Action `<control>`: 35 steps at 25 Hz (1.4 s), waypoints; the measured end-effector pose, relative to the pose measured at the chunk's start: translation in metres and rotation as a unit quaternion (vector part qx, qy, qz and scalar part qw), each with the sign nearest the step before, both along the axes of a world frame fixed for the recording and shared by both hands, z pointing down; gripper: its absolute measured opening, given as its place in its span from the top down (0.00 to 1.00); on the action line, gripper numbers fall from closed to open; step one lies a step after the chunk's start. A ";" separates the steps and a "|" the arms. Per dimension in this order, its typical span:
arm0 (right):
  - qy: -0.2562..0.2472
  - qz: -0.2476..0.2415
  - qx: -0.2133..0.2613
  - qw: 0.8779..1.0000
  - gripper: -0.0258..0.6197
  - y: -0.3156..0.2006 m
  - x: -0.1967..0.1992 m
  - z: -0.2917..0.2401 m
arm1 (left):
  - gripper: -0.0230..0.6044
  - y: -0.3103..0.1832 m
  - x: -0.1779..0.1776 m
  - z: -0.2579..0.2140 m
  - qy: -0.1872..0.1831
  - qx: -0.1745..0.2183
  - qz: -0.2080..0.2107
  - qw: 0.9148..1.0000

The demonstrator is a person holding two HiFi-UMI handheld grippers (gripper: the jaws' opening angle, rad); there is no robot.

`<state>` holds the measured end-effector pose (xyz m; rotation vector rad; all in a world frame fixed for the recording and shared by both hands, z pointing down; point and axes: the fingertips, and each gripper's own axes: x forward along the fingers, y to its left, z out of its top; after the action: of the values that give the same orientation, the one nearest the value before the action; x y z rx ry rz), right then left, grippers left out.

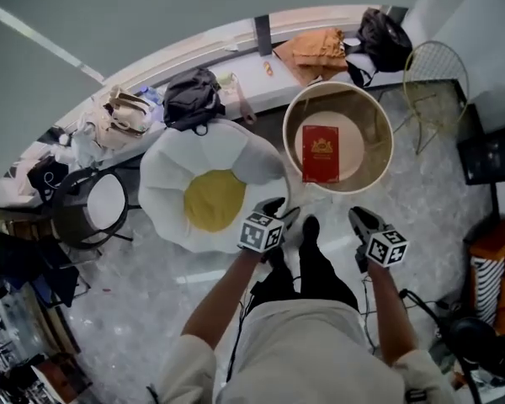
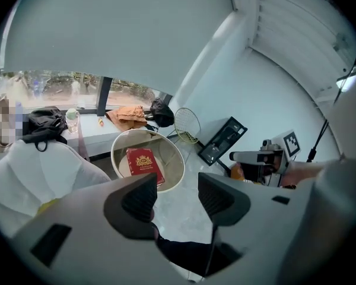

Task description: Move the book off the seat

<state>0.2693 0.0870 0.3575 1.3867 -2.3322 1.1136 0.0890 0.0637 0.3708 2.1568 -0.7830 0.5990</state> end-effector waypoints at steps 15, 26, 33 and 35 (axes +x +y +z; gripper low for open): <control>-0.036 0.078 0.047 0.995 0.85 0.102 0.008 -0.113 | 0.82 0.078 -0.016 -0.118 0.039 0.063 -0.002 0.997; -0.043 0.025 0.078 0.996 0.87 0.130 0.028 -0.143 | 0.96 0.114 -0.003 -0.143 0.060 0.073 -0.049 0.994; -0.053 0.017 0.080 0.995 0.88 0.122 0.041 -0.151 | 0.96 0.114 0.005 -0.161 0.078 0.088 -0.074 0.990; -0.051 0.012 0.081 0.995 0.88 0.120 0.042 -0.154 | 0.96 0.113 0.006 -0.161 0.077 0.089 -0.077 0.990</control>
<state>0.3118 0.2069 0.2038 1.4465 -2.5345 1.0441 0.0955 0.1767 0.2095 2.2456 -0.9380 0.2879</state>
